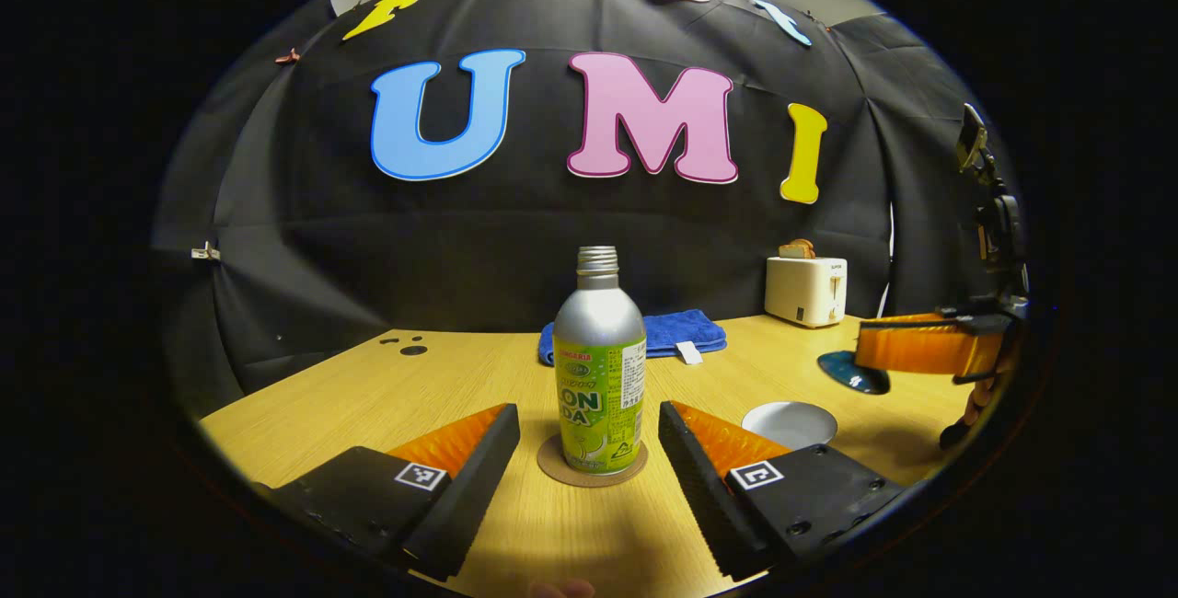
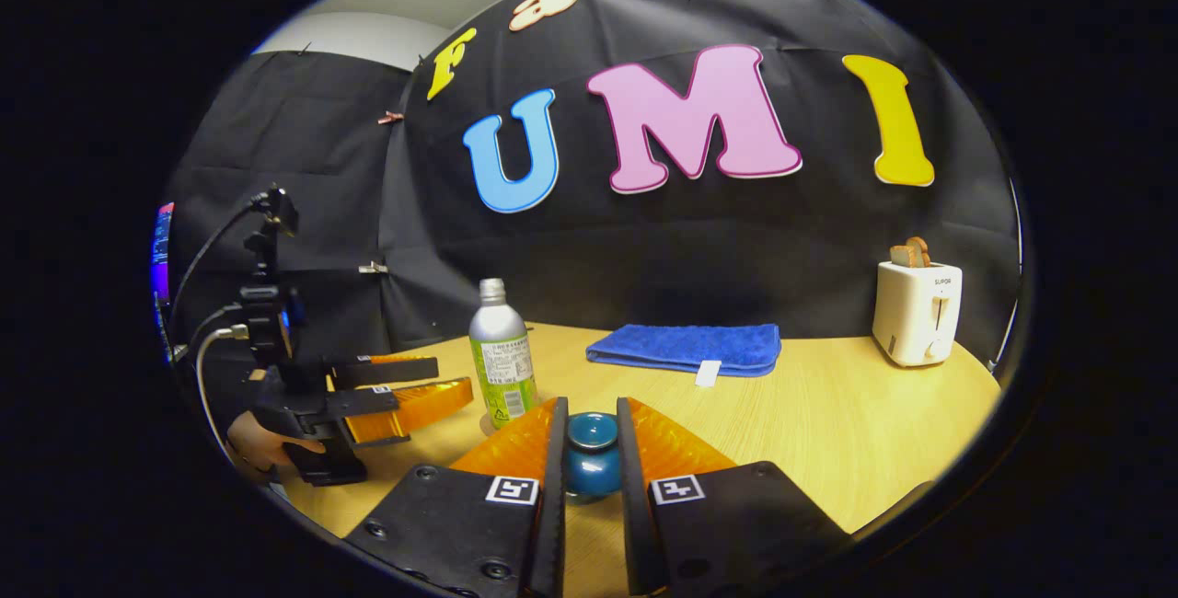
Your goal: Open the teacup lid with one hand, grasp the water bottle and pour water into the teacup with the other hand; after pouring, place the water bottle on the coaster and then close the teacup lid.
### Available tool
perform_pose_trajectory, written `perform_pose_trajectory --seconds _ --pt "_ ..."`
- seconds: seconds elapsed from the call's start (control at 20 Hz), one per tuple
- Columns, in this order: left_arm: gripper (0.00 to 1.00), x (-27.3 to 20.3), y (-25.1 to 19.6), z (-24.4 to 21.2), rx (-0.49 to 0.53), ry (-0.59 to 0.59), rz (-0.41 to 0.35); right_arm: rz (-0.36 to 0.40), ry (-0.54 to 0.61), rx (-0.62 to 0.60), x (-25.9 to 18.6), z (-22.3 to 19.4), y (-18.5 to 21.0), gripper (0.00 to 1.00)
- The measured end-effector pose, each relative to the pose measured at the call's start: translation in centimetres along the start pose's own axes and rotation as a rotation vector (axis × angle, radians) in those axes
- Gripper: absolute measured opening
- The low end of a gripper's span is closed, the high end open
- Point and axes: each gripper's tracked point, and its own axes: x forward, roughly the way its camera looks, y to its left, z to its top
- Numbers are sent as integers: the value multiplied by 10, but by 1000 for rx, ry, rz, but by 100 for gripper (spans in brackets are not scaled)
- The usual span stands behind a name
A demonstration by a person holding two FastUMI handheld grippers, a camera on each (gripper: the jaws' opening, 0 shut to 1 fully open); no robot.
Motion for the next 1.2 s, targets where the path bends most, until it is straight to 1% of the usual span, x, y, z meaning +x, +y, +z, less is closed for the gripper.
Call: perform_pose_trajectory --seconds 0.1,0.15,0.2,0.3,0.55,0.6,0.65,0.8,1.05,1.15,1.2 --pt "96 -4 2 3 -17 -16 -10 -9 34 -13 9 -10 3 30" --pt "96 -5 3 5 -26 -25 -11 -13 45 -22 12 -13 4 25" --pt "96 -6 5 6 -29 -33 -8 -16 52 -29 14 -15 6 30" --pt "96 -9 7 6 -27 -41 -5 -20 64 -45 16 -19 10 30" --pt "97 -11 7 10 -67 -52 -41 -38 103 -71 25 -31 10 30" --pt "97 -11 8 11 -71 -54 -42 -39 111 -77 27 -32 12 25" --pt "97 -12 8 10 -71 -56 -40 -45 122 -88 29 -34 10 30" --pt "97 -13 9 13 -77 -67 -39 -60 145 -128 34 -38 9 30" --pt "97 -14 7 13 -77 -71 -45 -62 168 -124 38 -43 9 30" --pt "97 -14 8 14 -79 -71 -44 -57 166 -110 35 -42 10 34" --pt "97 -14 8 15 -79 -72 -44 -56 157 -104 33 -40 10 41"
